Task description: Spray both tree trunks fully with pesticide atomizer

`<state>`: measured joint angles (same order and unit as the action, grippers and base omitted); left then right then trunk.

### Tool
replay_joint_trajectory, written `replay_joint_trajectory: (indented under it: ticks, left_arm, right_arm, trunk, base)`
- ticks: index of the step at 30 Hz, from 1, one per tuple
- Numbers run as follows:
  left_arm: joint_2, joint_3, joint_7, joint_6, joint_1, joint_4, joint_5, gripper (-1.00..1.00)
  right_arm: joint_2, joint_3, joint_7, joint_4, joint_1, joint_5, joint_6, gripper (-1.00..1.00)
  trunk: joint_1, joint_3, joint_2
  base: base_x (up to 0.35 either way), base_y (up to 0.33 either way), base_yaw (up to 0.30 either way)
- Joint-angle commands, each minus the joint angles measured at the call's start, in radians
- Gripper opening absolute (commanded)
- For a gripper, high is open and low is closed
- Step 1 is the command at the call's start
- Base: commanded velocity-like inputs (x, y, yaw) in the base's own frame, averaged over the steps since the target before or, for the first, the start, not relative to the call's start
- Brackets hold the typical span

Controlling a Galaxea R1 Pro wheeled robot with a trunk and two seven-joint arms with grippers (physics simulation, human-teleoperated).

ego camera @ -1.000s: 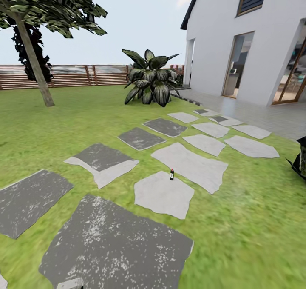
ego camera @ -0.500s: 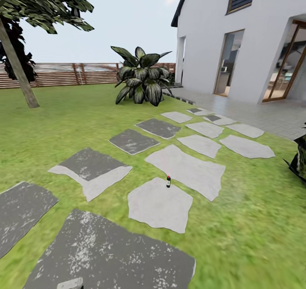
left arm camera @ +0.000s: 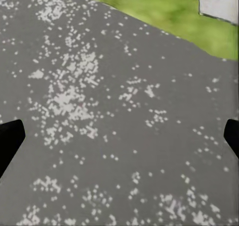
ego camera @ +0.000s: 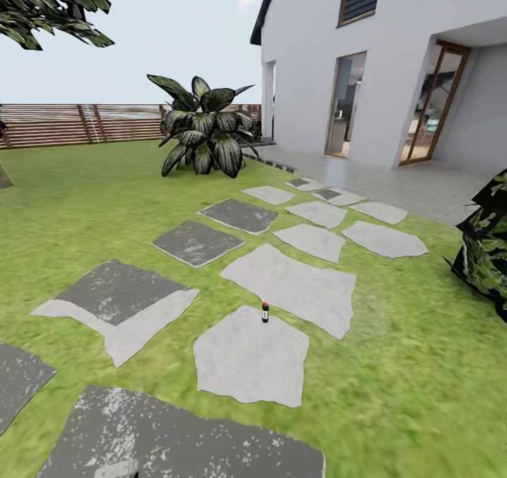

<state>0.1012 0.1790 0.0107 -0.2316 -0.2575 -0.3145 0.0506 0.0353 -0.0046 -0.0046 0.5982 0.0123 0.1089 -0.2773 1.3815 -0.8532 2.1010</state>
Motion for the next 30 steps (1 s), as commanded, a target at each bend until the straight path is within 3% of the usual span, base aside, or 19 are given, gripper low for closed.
replay_joint_trajectory:
  ticks: [1, 30]
  left_arm:
    - [0.0, 0.0, 0.0, 0.0, 0.0, 0.0, 0.0, 1.0]
    - [0.0, 0.0, 0.0, -0.001, 0.0, -0.001, 0.0, 1.0]
  right_arm:
    - [0.0, 0.0, 0.0, 0.0, 0.0, 0.0, 0.0, 1.0]
    - [0.0, 0.0, 0.0, 0.0, 0.0, 0.0, 0.001, 1.0]
  trunk:
    - [0.0, 0.0, 0.0]
    - [0.0, 0.0, 0.0]
  base:
    - [0.296, 0.215, -0.267]
    - [0.3, 0.196, -0.267]
